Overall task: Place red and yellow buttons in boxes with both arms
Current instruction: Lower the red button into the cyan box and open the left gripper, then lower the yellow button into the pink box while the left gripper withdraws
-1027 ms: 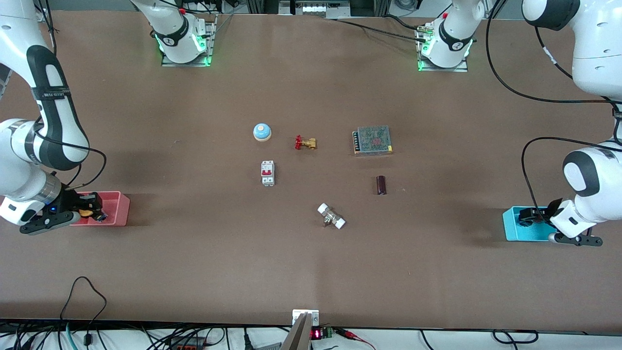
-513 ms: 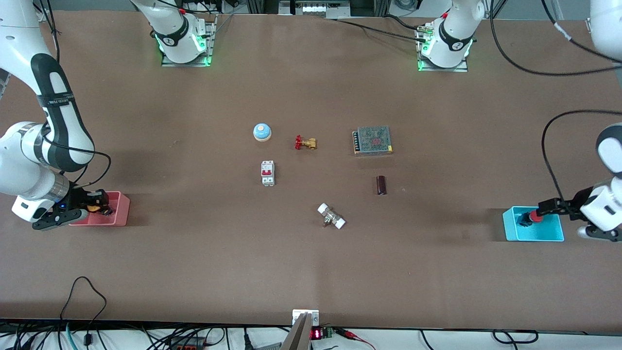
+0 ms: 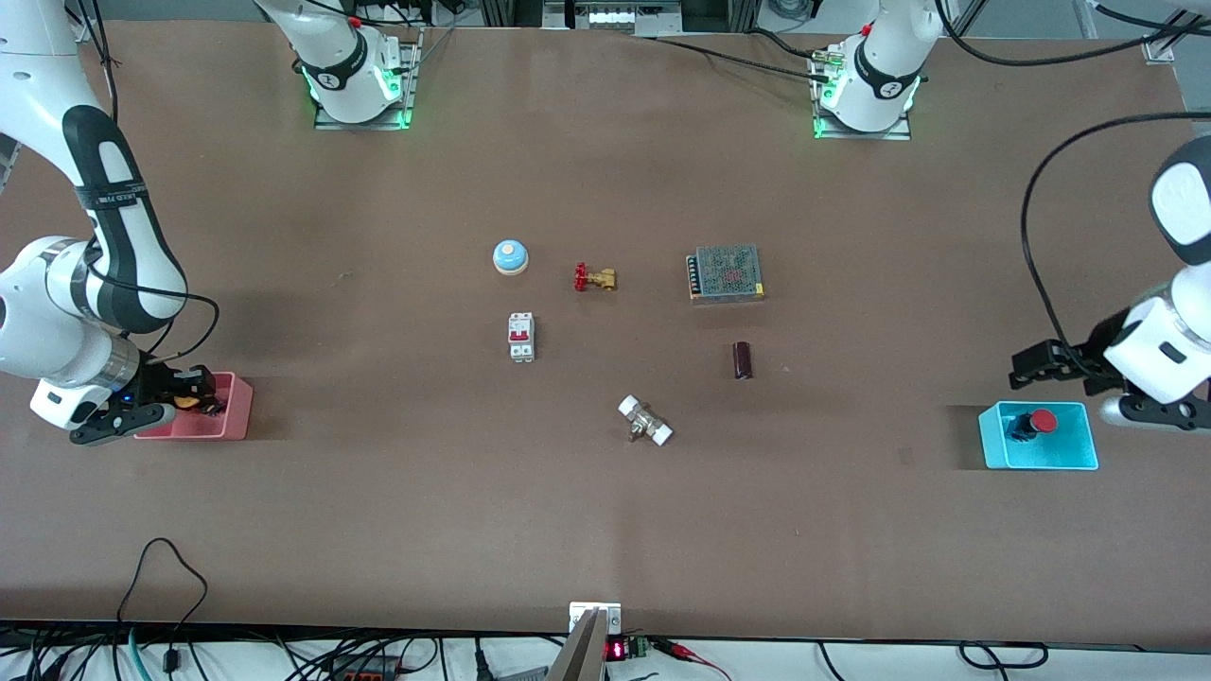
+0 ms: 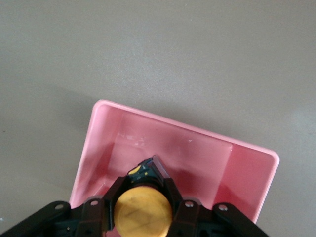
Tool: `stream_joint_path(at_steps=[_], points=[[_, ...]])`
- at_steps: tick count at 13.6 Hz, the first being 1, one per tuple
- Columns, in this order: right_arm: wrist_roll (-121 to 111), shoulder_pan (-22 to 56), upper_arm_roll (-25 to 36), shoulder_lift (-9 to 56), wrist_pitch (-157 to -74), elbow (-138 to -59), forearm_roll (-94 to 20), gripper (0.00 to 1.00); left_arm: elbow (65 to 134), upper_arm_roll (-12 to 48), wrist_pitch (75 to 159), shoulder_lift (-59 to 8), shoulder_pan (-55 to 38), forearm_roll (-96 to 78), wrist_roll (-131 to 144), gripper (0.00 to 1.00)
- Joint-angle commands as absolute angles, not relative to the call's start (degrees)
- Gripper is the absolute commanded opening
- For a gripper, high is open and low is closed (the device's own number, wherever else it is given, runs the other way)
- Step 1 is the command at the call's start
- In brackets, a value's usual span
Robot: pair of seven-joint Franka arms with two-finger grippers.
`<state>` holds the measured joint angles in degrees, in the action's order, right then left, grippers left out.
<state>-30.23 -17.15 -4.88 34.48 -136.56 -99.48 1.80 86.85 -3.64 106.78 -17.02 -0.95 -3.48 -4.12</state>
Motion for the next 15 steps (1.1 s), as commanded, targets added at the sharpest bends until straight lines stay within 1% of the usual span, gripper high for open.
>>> stream_joint_path(at_steps=[1,3,5,7,8,9,12,14,15], points=[[-32.3,-18.5,-5.7,34.5,-137.9,-100.0,0.9,0.25,91.7,-5.3,103.5,-9.7,-1.9,-4.0,-1.6,1.0],[-33.0,-18.5,-5.7,34.5,-138.0,-100.0,0.9,0.25,93.4,-5.2,103.4,-6.1,-1.7,-4.0,-1.1,1.0],[-33.2,-18.8,-5.7,34.9,-138.3,-100.0,0.9,0.25,93.0,-3.3,101.5,-4.8,0.2,-4.0,1.4,1.0],[-33.3,-18.9,-5.7,35.0,-138.5,-100.0,0.9,0.26,92.5,5.1,101.4,-4.8,9.4,-4.0,1.3,1.0],[-33.3,-18.9,-5.7,35.0,-138.5,-100.0,0.9,0.28,92.5,5.7,101.3,-4.7,9.9,-4.0,1.4,1.0],[-33.2,-18.9,-5.7,35.2,-138.5,-100.0,0.9,0.34,92.5,5.5,101.0,-4.7,9.1,-4.0,1.5,1.0],[-33.2,-19.0,-5.7,35.3,-138.6,-100.0,0.9,0.41,92.6,4.1,98.3,-3.4,6.8,-3.7,1.6,1.0],[-33.2,-19.0,-5.7,35.4,-138.6,-100.0,0.9,0.48,92.5,-1.2,96.0,-3.3,1.1,-3.7,1.4,1.0],[-33.2,-19.0,-5.7,35.4,-138.6,-100.0,0.9,0.52,92.5,-1.8,95.7,-3.0,0.5,-3.6,1.4,1.0]])
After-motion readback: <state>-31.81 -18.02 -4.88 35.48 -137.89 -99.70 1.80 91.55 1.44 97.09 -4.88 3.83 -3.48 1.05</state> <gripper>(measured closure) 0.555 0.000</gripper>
